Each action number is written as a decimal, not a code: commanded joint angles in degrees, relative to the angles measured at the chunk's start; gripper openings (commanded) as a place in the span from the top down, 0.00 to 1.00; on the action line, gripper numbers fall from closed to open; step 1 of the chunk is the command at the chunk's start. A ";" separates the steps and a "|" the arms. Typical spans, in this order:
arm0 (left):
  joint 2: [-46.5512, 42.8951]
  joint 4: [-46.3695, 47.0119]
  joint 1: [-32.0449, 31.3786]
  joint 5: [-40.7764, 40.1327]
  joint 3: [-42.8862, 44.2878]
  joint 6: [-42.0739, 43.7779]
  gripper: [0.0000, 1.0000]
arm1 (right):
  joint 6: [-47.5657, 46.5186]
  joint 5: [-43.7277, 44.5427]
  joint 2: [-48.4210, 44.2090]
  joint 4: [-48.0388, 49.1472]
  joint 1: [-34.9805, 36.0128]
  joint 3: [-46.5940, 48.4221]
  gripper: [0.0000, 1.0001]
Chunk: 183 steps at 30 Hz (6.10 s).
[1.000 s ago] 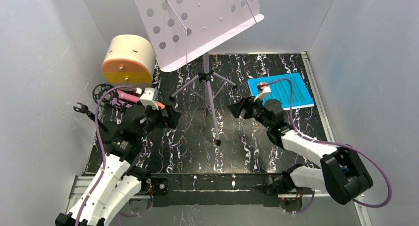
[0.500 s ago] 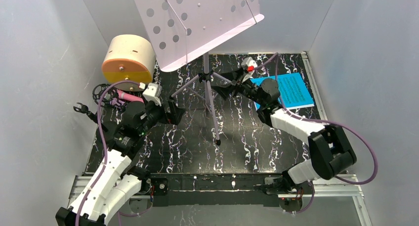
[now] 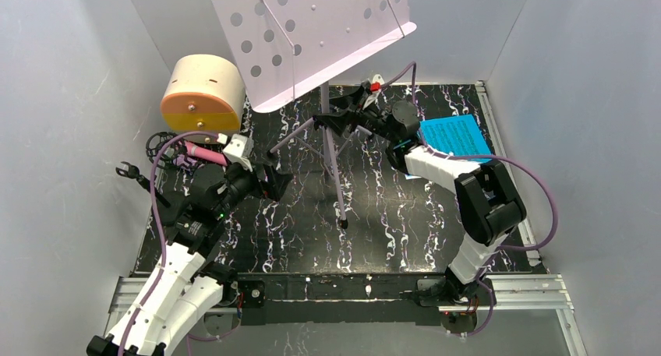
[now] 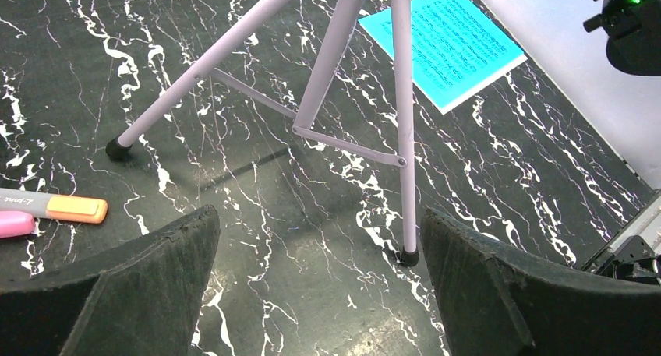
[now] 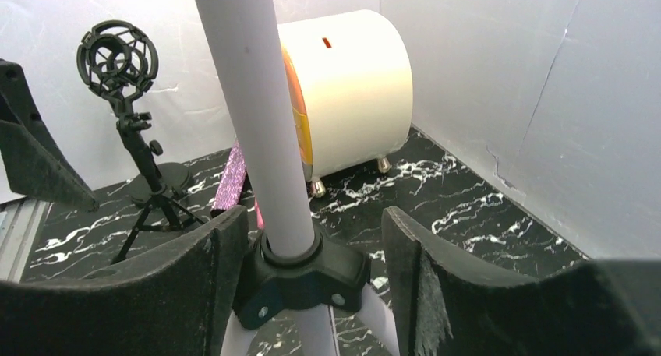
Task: Pack up the instrument practice props
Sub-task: Adjust the music stand at the center of the board, then unscrew the knob on the music stand.
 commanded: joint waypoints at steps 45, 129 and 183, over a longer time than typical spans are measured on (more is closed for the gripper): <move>26.68 35.78 1.04 16.57 8.37 -10.26 0.11 | -13.03 43.93 -17.78 -20.26 14.97 -1.61 0.99; 42.97 43.55 1.72 13.94 10.23 -61.51 0.79 | -4.21 46.31 -11.24 -16.92 18.24 -8.36 0.99; 33.33 40.68 0.13 14.76 5.23 -48.51 0.51 | -3.92 46.41 -13.40 -12.83 18.10 -11.38 0.99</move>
